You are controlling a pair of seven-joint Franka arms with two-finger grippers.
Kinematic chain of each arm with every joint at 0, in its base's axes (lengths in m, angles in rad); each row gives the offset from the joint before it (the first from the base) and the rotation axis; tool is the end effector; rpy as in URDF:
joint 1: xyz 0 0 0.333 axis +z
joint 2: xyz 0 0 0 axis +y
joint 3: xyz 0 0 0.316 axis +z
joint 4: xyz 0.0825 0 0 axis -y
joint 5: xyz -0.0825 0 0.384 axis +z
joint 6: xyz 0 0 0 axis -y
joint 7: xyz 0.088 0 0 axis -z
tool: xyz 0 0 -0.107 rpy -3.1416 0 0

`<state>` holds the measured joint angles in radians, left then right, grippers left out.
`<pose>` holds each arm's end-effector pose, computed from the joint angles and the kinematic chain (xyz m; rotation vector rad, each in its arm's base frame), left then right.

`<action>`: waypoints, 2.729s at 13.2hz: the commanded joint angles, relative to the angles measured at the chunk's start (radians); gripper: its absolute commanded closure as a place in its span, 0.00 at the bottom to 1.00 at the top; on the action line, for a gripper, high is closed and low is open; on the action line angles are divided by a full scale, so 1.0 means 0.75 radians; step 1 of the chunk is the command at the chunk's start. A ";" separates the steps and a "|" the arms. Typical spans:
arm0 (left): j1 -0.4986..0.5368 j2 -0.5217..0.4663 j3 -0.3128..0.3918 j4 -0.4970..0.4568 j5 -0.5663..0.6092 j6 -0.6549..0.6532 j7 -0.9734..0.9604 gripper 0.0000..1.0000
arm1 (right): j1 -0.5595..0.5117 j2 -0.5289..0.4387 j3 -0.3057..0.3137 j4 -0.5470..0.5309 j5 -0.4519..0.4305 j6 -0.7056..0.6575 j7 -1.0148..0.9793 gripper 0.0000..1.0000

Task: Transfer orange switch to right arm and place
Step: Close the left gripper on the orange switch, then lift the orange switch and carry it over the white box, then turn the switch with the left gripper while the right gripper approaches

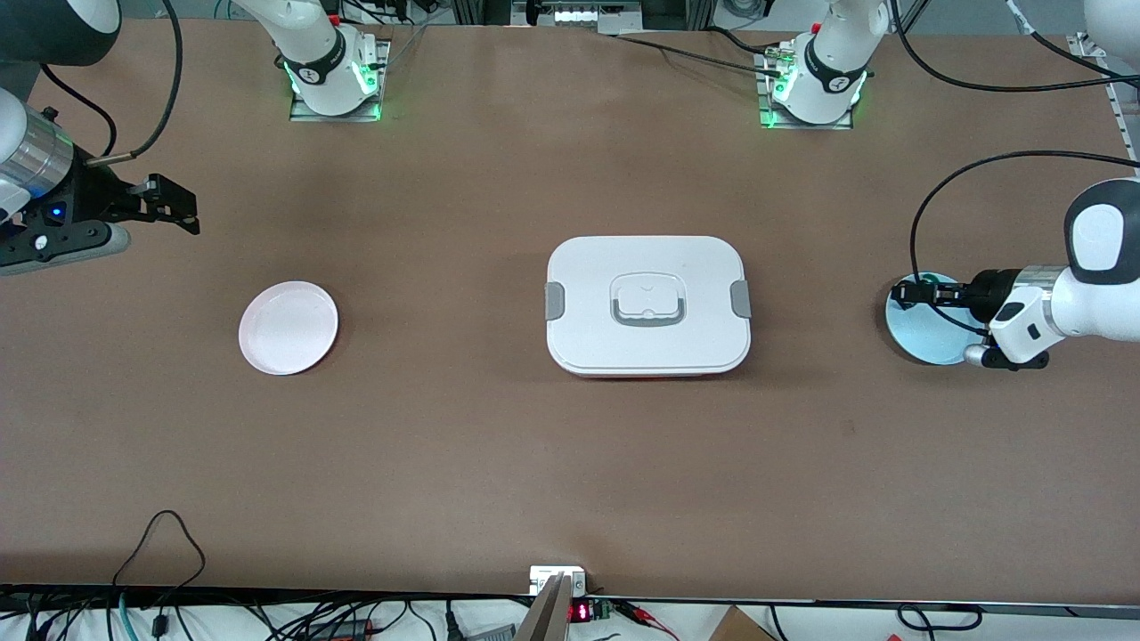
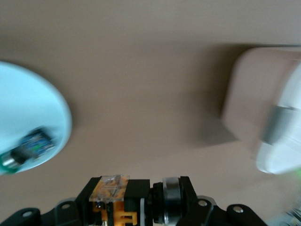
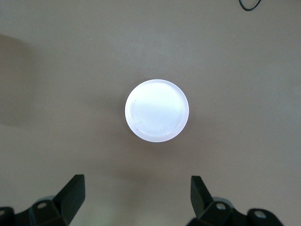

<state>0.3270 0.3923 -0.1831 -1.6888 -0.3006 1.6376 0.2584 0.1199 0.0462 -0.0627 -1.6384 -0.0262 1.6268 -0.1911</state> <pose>0.6051 0.0672 0.3531 2.6582 -0.0380 -0.4837 0.5687 0.0306 0.5714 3.0907 0.3892 -0.0927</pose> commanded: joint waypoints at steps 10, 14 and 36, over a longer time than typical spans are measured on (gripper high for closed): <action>-0.143 0.156 0.003 0.028 -1.055 -0.024 1.549 0.78 | -0.002 0.020 0.006 0.027 -0.002 -0.011 0.016 0.00; -0.327 0.154 0.003 0.028 -1.413 0.117 1.819 0.81 | 0.000 0.020 0.006 0.027 -0.002 -0.011 0.018 0.00; -0.976 0.115 0.005 -0.174 -2.518 0.594 2.752 0.84 | -0.021 0.067 0.002 0.041 0.506 -0.032 -0.083 0.00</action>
<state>-0.4028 0.5051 -0.1818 -1.7967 -2.1571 2.0793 2.2792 0.1201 0.0640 -0.0578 -1.6371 0.1927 1.6246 -0.2241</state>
